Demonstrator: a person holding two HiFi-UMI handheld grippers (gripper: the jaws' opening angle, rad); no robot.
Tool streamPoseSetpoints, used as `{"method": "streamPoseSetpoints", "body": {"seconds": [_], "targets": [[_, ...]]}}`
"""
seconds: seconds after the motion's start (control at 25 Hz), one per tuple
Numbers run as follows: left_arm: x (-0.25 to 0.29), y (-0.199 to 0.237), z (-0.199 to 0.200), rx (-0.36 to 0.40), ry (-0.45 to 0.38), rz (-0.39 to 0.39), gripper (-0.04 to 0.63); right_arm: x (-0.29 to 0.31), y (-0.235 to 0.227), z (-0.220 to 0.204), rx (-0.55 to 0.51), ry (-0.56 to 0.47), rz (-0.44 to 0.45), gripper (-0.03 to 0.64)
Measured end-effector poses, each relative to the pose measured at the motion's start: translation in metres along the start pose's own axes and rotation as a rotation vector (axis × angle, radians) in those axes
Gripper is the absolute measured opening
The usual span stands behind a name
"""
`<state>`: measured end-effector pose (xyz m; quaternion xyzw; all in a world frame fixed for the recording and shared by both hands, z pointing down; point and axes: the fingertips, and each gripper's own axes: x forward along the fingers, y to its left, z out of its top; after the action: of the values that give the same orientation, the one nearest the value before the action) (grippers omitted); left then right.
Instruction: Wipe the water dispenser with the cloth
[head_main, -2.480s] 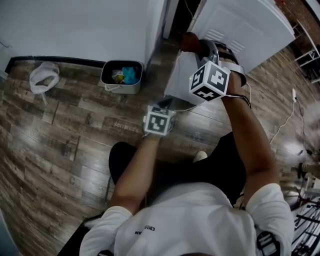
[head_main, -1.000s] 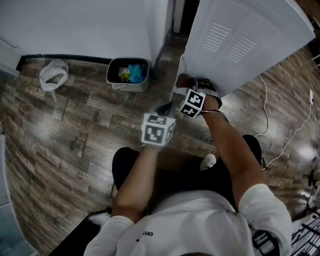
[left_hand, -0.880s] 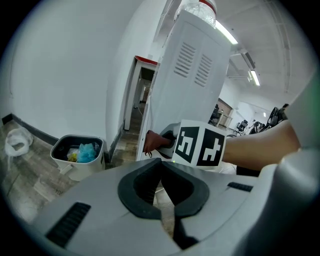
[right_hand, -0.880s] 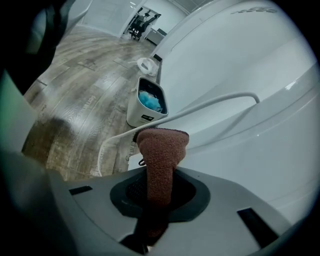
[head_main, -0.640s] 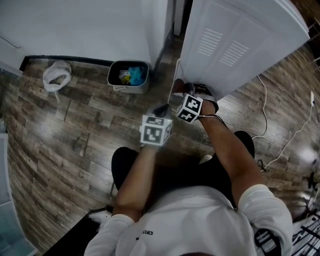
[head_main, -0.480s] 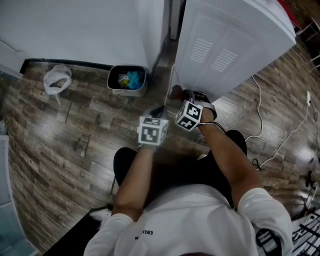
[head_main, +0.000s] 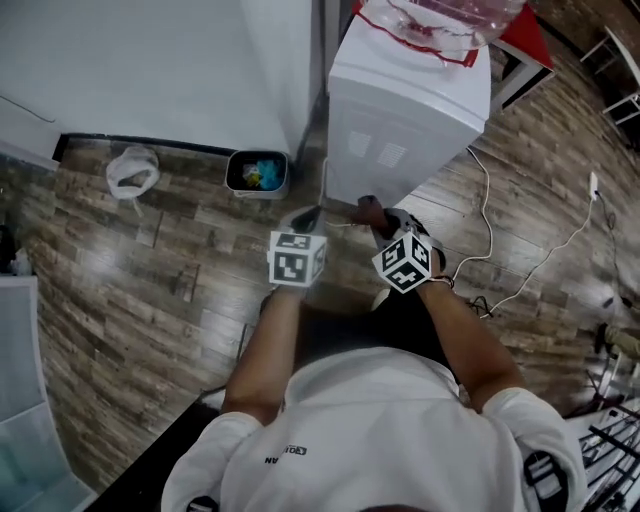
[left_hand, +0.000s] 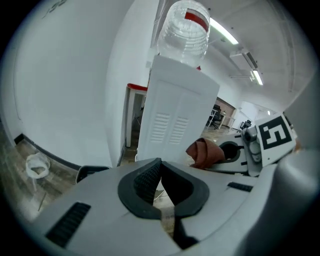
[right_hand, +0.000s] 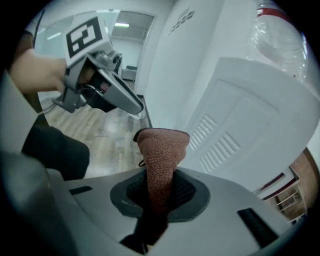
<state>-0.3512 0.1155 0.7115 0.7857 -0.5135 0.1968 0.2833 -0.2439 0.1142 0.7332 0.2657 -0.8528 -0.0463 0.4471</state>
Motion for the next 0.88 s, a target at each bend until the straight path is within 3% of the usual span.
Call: {"method": "streamPoseSetpoints", "body": {"seconds": [0.12, 0.24, 0.56, 0.76, 0.88], "targets": [[-0.042, -0.021, 0.041, -0.006, -0.003, -0.005, -0.011, -0.064, 0.003, 0.021, 0.129, -0.048, 0.112, 0.055], [-0.084, -0.044, 0.079, -0.019, 0.005, -0.021, -0.011, -0.127, 0.002, 0.045, 0.227, -0.099, 0.169, 0.057], [-0.193, -0.119, 0.172, 0.003, -0.025, -0.07, -0.011, -0.275, -0.033, 0.11, 0.554, -0.35, 0.231, 0.057], [-0.21, -0.153, 0.216, 0.068, -0.063, -0.12, -0.011, -0.318, -0.072, 0.13, 0.827, -0.499, 0.294, 0.057], [-0.217, -0.159, 0.222, 0.095, -0.072, -0.15, -0.011, -0.335, -0.082, 0.136, 0.891, -0.564, 0.265, 0.057]]}}
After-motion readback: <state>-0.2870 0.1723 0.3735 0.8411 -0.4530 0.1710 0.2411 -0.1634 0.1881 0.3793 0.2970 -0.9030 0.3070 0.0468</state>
